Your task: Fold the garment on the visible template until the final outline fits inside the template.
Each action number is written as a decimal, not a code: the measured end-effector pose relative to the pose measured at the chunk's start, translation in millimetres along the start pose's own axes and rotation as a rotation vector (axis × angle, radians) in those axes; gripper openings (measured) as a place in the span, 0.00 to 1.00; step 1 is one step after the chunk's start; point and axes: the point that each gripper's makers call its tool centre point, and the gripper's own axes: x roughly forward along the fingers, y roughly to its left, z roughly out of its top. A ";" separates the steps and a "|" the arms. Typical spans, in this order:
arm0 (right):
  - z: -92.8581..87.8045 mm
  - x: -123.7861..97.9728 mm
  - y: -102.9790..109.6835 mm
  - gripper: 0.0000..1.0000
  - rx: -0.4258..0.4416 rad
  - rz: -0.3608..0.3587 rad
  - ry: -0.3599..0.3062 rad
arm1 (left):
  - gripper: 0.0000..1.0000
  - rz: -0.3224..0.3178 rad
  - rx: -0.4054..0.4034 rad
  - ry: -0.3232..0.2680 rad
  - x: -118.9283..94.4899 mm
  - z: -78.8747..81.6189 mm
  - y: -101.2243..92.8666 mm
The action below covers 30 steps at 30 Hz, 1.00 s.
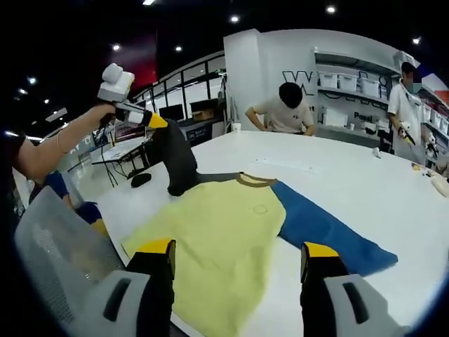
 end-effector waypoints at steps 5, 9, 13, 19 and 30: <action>0.6 -2.3 -5.4 0.73 -0.002 -0.007 0.000 | 0.06 -0.028 0.021 0.002 16.2 10.8 -14.4; 0.9 -4.8 -11.5 0.73 0.003 -0.018 -0.003 | 0.06 -0.068 0.036 0.005 39.8 22.1 -27.2; -1.2 -6.2 -14.6 0.73 0.008 -0.025 0.001 | 0.06 -0.105 0.033 0.029 49.7 26.3 -43.6; -3.9 -9.4 -15.4 0.73 0.012 -0.027 0.004 | 0.06 -0.148 0.026 0.036 68.5 31.1 -58.7; -6.6 -14.7 -27.4 0.74 0.015 -0.061 0.013 | 0.06 -0.208 0.081 0.113 126.4 14.2 -93.8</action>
